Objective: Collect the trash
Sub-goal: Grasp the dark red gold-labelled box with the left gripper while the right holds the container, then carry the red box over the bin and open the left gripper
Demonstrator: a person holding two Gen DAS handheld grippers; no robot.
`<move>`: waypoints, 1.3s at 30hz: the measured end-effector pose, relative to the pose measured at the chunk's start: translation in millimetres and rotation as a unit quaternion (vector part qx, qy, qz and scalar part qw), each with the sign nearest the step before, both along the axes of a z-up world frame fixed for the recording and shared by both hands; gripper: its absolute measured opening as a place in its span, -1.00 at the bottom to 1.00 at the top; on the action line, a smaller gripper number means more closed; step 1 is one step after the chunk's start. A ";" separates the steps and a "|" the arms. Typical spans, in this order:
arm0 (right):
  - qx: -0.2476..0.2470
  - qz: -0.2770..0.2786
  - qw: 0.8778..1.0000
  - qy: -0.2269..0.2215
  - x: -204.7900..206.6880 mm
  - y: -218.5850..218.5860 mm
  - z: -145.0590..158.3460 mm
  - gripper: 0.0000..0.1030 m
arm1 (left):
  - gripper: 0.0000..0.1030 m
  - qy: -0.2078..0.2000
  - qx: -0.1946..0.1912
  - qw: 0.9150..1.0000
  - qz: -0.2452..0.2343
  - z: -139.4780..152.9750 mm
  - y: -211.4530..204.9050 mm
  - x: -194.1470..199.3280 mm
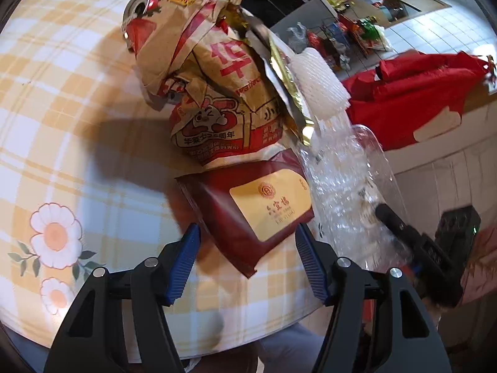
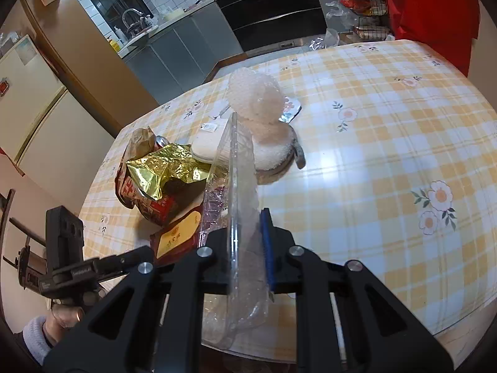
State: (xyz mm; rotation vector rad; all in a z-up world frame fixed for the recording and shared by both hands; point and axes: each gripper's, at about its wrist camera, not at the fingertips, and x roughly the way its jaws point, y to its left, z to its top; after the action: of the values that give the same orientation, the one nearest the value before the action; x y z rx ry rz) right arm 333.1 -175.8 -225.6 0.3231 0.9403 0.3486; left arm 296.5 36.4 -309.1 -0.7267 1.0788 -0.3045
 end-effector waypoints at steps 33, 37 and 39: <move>0.004 -0.078 0.996 -0.035 -72.7 -46.6 21.5 -0.65 | -0.92 -0.195 0.111 0.975 -0.010 119.7 -20.9 -89.6; 0.003 -0.075 0.996 -0.047 -87.2 -47.2 31.1 -0.65 | -0.92 -0.203 0.125 0.971 -0.011 133.2 -13.4 -112.5; 0.003 -0.075 0.996 -0.051 -94.7 -46.5 34.6 -0.65 | -0.92 -0.203 0.131 0.970 -0.011 137.9 -12.3 -123.1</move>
State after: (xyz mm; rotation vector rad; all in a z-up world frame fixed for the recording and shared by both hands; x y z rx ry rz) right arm 238.5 -222.3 -191.0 0.3758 0.8105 0.2288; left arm 173.4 24.1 -171.2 -0.3907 0.7187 -0.3072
